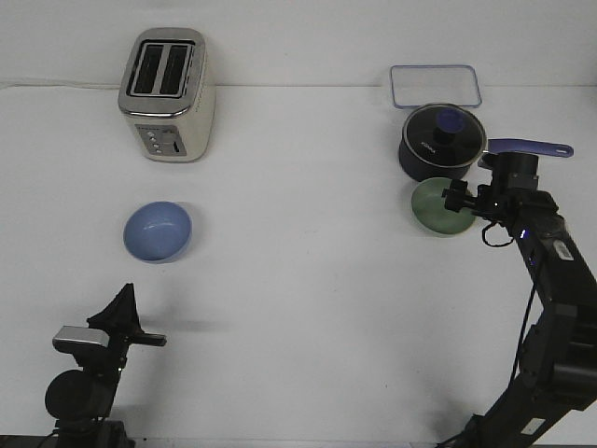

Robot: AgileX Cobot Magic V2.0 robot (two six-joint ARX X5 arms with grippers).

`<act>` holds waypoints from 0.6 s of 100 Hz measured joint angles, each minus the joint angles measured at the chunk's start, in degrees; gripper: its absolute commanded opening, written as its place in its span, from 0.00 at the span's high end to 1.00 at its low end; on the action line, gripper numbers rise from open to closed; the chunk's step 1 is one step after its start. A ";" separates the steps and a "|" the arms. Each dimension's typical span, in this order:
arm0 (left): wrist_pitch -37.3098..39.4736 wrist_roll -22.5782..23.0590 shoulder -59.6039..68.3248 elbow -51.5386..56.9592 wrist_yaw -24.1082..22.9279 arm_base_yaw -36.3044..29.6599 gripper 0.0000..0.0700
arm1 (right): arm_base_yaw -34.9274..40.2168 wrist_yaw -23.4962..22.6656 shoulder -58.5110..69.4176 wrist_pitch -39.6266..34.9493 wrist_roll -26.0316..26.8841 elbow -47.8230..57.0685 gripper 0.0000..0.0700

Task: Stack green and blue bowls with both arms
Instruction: 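Reach the right gripper forward and grasp the rim of the pale green bowl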

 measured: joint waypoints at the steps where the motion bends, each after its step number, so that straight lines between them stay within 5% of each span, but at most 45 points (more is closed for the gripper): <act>1: 0.00 0.00 0.00 0.00 0.00 0.00 0.98 | 0.02 0.00 0.24 0.02 -0.07 0.02 0.25; 16: 0.00 0.00 0.00 0.00 0.00 0.00 0.98 | 0.00 -0.20 2.95 -0.17 -0.66 0.02 0.26; 21: 0.00 0.00 0.00 0.00 0.00 0.00 0.98 | 0.00 -0.44 3.50 -0.33 -0.74 0.02 0.34; 33: 0.02 0.00 0.00 0.00 0.00 0.00 0.98 | 0.00 -0.59 3.91 -1.29 -0.87 0.02 0.99; 60: 0.09 0.00 0.00 0.00 0.00 0.00 0.98 | -0.15 -2.29 2.73 -1.11 -1.33 0.90 1.00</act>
